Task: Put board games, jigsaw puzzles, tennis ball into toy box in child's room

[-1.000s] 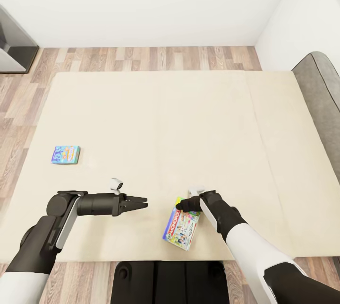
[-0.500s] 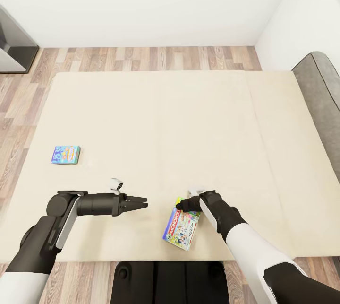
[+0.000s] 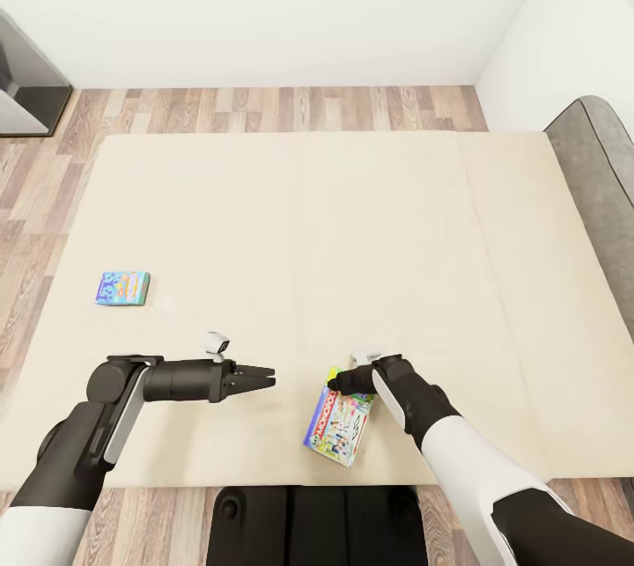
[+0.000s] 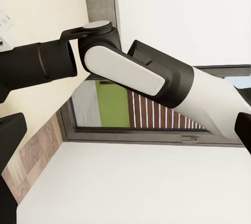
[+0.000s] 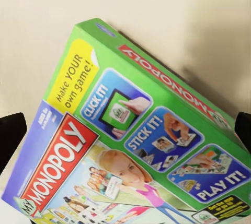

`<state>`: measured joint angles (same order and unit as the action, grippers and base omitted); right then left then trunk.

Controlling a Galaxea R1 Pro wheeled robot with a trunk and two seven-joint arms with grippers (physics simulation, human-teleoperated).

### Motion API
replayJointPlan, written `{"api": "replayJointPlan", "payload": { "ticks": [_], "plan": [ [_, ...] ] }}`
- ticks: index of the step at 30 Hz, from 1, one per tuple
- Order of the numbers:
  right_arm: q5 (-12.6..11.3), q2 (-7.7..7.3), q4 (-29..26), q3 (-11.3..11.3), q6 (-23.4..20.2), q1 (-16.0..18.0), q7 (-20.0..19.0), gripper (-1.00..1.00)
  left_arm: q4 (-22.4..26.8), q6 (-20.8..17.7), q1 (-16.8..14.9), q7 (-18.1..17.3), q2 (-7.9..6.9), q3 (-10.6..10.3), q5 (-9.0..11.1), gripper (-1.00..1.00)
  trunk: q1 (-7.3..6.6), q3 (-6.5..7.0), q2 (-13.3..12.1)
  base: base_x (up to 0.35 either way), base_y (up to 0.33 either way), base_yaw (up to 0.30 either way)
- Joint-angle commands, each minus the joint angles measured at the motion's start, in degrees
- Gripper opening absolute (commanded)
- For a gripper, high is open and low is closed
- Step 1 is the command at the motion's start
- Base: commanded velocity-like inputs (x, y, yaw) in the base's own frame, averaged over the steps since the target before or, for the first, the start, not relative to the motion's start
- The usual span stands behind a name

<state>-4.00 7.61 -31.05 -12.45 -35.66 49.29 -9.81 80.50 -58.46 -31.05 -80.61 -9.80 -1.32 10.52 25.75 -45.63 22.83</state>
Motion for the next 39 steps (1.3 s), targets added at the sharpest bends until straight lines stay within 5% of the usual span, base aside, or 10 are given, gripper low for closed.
{"api": "replayJointPlan", "payload": {
  "ticks": [1,39],
  "plan": [
    [-0.4,-0.04,-0.1,-0.2,-0.3,0.0,0.1,1.0,0.0,-0.6,0.0,-0.1,-0.05,-0.1,0.2,1.0,0.03,-0.06,0.1,0.0,0.0,0.0],
    [-0.4,-0.05,-0.1,-0.2,-0.3,0.0,0.1,1.0,0.0,-0.6,0.0,-0.1,-0.11,-0.1,0.2,1.0,0.03,-0.06,0.1,0.0,0.015,0.0]
  ]
}}
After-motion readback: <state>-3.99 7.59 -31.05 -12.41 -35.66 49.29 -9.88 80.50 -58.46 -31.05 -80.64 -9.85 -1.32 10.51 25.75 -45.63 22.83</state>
